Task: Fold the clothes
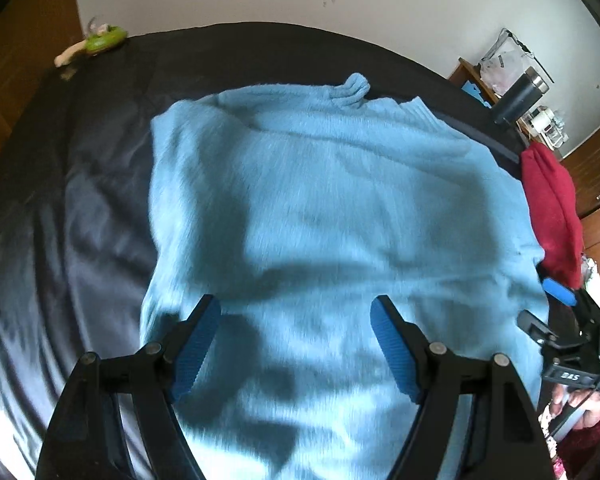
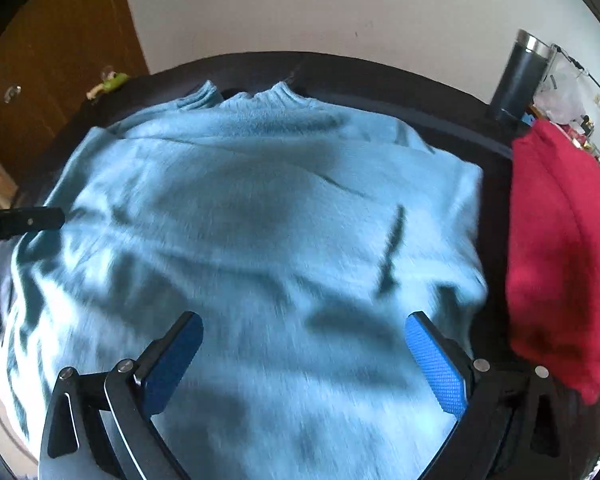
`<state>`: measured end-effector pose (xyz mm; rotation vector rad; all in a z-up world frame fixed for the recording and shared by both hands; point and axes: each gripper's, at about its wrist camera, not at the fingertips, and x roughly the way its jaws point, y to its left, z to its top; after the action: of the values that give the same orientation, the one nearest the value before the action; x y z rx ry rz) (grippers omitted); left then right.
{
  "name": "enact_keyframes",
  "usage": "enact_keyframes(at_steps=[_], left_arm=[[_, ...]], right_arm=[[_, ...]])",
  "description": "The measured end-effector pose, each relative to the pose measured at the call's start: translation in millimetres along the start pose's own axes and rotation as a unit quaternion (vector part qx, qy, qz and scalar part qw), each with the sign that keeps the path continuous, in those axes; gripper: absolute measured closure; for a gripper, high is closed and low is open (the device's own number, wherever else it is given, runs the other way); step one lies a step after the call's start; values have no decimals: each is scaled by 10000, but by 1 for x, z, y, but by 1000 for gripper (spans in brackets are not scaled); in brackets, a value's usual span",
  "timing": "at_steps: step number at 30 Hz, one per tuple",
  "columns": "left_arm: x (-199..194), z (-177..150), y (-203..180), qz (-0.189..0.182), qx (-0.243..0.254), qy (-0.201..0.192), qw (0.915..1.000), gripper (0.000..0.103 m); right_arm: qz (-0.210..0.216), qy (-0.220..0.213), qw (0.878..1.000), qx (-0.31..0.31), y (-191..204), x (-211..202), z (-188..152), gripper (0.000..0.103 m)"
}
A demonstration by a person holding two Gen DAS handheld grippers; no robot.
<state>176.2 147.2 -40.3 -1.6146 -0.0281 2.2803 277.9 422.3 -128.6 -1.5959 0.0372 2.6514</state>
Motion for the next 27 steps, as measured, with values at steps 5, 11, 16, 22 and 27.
enact_keyframes(at_steps=[5, 11, 16, 22, 27], left_arm=[[-18, -43, 17, 107, -219, 87, 9997, 22], [-37, -98, 36, 295, -535, 258, 9978, 22], [-51, -146, 48, 196, -844, 345, 9956, 22], [-65, -195, 50, 46, -935, 456, 9946, 22], [-73, -230, 52, -27, -1043, 543, 9931, 22]], right_arm=[[272, 103, 9994, 180, -28, -30, -51, 1], [802, 428, 9951, 378, -57, -57, -110, 1], [1262, 650, 9897, 202, -63, -74, -144, 1], [1771, 939, 9796, -108, -62, -93, -181, 1], [1922, 1231, 9736, -83, -68, -96, -209, 1]])
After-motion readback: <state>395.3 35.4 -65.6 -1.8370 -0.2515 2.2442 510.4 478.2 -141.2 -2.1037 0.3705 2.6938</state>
